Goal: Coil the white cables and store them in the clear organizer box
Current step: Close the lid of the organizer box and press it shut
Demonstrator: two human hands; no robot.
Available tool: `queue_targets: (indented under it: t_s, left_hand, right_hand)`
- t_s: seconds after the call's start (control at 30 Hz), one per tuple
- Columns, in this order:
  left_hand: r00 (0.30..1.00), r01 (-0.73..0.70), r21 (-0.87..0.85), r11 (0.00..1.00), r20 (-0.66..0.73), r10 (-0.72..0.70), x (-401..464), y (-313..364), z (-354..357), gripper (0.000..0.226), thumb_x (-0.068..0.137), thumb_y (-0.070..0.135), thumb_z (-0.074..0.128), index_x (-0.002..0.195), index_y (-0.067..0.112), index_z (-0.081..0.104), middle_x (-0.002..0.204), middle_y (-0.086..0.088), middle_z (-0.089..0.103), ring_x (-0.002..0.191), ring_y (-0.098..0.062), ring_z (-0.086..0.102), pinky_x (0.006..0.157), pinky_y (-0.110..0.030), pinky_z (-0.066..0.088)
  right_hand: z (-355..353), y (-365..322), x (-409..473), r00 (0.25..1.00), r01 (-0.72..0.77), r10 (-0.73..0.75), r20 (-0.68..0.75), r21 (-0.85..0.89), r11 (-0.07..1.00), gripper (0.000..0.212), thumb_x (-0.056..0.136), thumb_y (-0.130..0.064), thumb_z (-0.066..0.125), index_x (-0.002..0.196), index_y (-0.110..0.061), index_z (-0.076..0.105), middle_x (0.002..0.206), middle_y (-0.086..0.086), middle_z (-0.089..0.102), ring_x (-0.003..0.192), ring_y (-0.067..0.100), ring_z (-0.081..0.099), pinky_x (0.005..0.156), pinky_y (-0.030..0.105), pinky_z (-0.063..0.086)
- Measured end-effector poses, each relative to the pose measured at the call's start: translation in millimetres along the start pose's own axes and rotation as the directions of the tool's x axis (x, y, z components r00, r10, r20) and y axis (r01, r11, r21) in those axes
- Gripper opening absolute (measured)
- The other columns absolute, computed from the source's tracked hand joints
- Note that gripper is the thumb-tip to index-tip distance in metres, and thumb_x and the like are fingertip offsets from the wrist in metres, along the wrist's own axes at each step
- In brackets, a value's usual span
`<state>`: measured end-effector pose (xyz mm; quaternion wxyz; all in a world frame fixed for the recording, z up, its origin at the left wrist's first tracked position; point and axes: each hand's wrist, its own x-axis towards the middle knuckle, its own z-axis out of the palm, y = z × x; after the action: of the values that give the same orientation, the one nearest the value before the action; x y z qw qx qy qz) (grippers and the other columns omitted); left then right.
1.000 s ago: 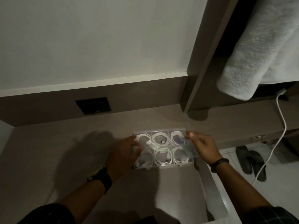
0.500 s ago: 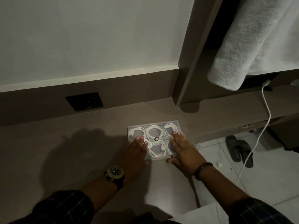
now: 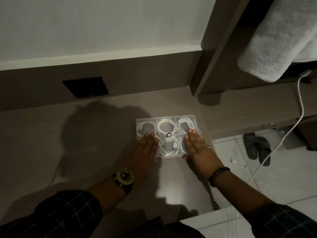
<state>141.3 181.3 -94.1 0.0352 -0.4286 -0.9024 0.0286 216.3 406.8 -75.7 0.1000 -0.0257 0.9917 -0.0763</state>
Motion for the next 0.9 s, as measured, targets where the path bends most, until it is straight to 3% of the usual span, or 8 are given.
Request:
queue_targets:
  t_s: [0.27,0.37,0.43,0.5,0.57,0.63,0.73,0.9]
  left_hand:
    - [0.998,0.067,-0.099,0.993,0.018,-0.066,0.0,3.9,-7.3,0.058,0.082,0.034,0.042,0.121,-0.004,0.061,0.129,-0.026,0.059,0.121,-0.039,0.055,0.112,-0.046,0.030]
    - [0.988,0.152,-0.231,0.961,0.036,-0.148,0.3,4.0,-18.1,0.064,0.094,0.041,0.029,0.119,-0.011,0.059,0.127,-0.031,0.057,0.138,-0.035,0.026,0.112,-0.044,0.029]
    - [0.987,0.159,-0.289,0.944,0.030,-0.157,1.8,4.1,-25.2,0.077,0.099,0.044,0.009,0.119,-0.013,0.057,0.129,-0.031,0.053,0.145,-0.023,0.006,0.116,-0.034,0.007]
    - [0.982,0.154,-0.266,0.952,0.150,-0.117,9.4,4.7,-31.2,0.080,0.099,0.043,0.006,0.111,-0.010,0.064,0.121,-0.028,0.061,0.138,-0.028,0.034,0.115,-0.029,-0.007]
    - [0.967,0.191,-0.184,0.964,0.203,-0.152,25.9,2.9,-37.5,0.072,0.098,0.042,0.016,0.109,-0.008,0.067,0.118,-0.026,0.065,0.126,-0.036,0.047,0.116,-0.031,0.002]
    - [0.973,0.219,-0.210,0.953,0.122,-0.196,45.3,-5.1,-32.1,0.063,0.098,0.038,0.024,0.129,-0.011,0.048,0.139,-0.035,0.043,0.133,-0.047,0.037,0.117,-0.042,0.016]
    - [0.939,0.266,-0.230,0.936,0.281,-0.198,70.0,-16.4,-18.5,0.067,0.101,0.036,0.025,0.147,-0.005,-0.001,0.158,-0.025,-0.007,0.146,-0.041,-0.008,0.119,-0.043,-0.007]
    - [0.949,0.283,-0.262,0.923,0.213,-0.230,109.0,-22.6,-15.9,0.069,0.100,0.034,0.034,0.147,-0.004,0.000,0.159,-0.024,-0.005,0.147,-0.037,-0.009,0.117,-0.038,-0.010]
  right_hand:
    - [-3.3,-8.7,-1.5,0.998,-0.054,0.055,0.024,-0.039,0.998,0.067,0.097,-0.029,0.038,0.149,-0.003,0.004,0.158,0.022,-0.003,0.147,0.035,-0.001,0.121,0.044,0.003]
    - [-2.5,-18.6,2.4,0.991,-0.131,0.131,0.031,-0.006,0.991,0.073,0.096,-0.037,0.038,0.149,-0.004,0.001,0.159,0.021,-0.007,0.148,0.033,-0.003,0.121,0.043,0.004]
    - [-4.5,-20.8,8.1,0.983,-0.180,0.177,0.045,0.085,0.980,0.085,0.092,-0.057,0.035,0.150,-0.005,0.002,0.159,0.016,-0.011,0.148,0.030,-0.006,0.120,0.042,0.000]
    - [-6.1,-18.7,16.4,0.977,-0.210,0.205,0.049,0.147,0.966,0.093,0.087,-0.069,0.030,0.150,-0.006,0.001,0.159,0.014,-0.013,0.148,0.027,-0.010,0.120,0.040,-0.003]
    - [-8.1,-11.9,29.0,0.972,-0.235,0.234,0.026,0.163,0.958,0.090,0.088,-0.068,0.027,0.150,-0.007,0.000,0.160,0.014,-0.012,0.147,0.026,-0.011,0.119,0.040,-0.005]
    - [-11.7,-0.8,48.5,0.971,-0.237,0.238,0.011,0.152,0.960,0.085,0.091,-0.063,0.028,0.150,-0.009,0.000,0.160,0.014,-0.011,0.148,0.027,-0.010,0.118,0.040,-0.005]
    - [-20.2,18.5,79.7,0.979,-0.206,0.205,0.019,0.143,0.968,0.080,0.092,-0.060,0.032,0.151,-0.015,0.001,0.160,0.014,-0.011,0.148,0.028,-0.009,0.118,0.041,-0.004]
    - [-30.3,45.0,117.8,0.979,-0.197,0.190,0.075,0.111,0.974,0.080,0.092,-0.061,0.033,0.151,-0.017,0.000,0.160,0.013,-0.014,0.147,0.028,-0.010,0.118,0.042,-0.004]
